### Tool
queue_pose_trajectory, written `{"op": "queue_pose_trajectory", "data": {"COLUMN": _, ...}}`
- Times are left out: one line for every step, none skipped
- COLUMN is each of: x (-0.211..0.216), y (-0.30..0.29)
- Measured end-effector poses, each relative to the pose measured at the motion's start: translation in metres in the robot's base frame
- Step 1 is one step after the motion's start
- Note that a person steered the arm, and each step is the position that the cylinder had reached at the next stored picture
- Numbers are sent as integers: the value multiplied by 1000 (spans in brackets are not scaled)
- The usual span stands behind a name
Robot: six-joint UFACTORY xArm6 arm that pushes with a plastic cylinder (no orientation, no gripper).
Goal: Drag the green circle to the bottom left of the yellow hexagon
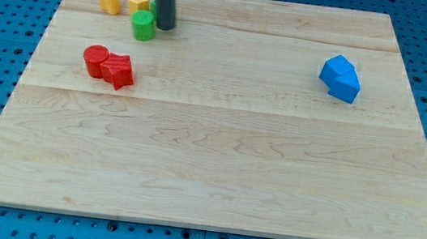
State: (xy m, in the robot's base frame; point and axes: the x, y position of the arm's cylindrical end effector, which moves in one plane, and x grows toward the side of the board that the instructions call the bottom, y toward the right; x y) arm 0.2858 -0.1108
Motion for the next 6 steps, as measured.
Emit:
{"op": "queue_pose_trajectory", "data": {"x": 13, "y": -4}}
{"op": "queue_pose_trajectory", "data": {"x": 35, "y": 14}}
{"op": "queue_pose_trajectory", "data": {"x": 33, "y": -21}}
{"op": "queue_pose_trajectory", "data": {"x": 33, "y": -58}}
{"op": "queue_pose_trajectory", "data": {"x": 56, "y": -67}}
{"op": "queue_pose_trajectory", "data": {"x": 19, "y": -93}}
